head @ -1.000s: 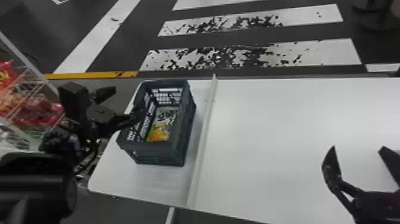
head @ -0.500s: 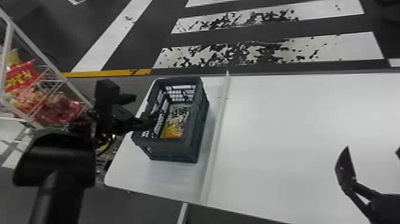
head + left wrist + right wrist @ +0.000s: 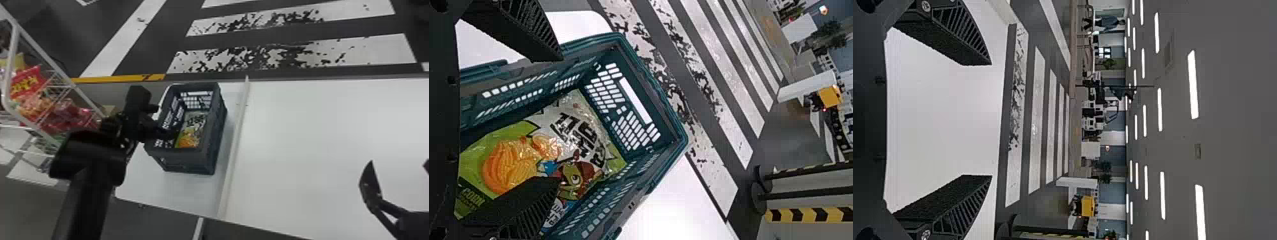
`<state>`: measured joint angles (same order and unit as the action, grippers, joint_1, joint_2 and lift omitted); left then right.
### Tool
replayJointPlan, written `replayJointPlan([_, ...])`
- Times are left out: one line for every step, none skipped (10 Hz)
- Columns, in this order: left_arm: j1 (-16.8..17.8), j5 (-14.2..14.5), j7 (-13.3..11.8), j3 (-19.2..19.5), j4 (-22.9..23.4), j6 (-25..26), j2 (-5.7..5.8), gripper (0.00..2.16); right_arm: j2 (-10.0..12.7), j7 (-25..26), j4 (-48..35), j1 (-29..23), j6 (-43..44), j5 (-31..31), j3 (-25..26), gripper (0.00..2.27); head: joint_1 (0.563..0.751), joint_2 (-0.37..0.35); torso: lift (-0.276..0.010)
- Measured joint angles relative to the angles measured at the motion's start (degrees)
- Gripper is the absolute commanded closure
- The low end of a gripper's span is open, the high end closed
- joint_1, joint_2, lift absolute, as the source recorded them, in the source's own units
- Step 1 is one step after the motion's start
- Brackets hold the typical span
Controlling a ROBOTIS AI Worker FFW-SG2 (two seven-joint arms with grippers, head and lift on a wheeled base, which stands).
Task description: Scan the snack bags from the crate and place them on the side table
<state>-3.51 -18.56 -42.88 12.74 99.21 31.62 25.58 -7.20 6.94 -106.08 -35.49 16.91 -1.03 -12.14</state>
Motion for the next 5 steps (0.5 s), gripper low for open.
replayJointPlan([2.7, -1.8, -0.4, -2.3, -3.2, -0.2, -0.03, 0.01, -0.1, 0.0, -0.1, -0.1, 0.0, -0.2, -0.1, 0.08, 0.695, 0.339, -0.050])
replayJointPlan([5.3, -3.0, -0.6, -4.6, -6.9, -0.9, -0.17, 0.01, -0.1, 0.0, -0.1, -0.1, 0.0, -0.5, -0.2, 0.08, 0.695, 0.334, -0.050])
replayJointPlan([7.7, -4.0, -0.7, -6.5, -10.5, -1.7, -0.41, 0.01, -0.2, 0.0, -0.1, -0.1, -0.3, -0.7, -0.2, 0.08, 0.695, 0.323, -0.050])
replayJointPlan([9.9, -4.8, -0.6, -8.4, -14.3, -2.2, -0.57, 0.01, -0.2, 0.0, -0.1, -0.1, -0.6, -0.7, -0.2, 0.08, 0.695, 0.315, -0.050])
replayJointPlan([12.3, -5.6, -0.5, -10.5, -18.2, -2.8, -0.66, 0.01, -0.3, 0.0, 0.0, 0.1, -1.0, -0.7, -0.2, 0.08, 0.695, 0.308, -0.050])
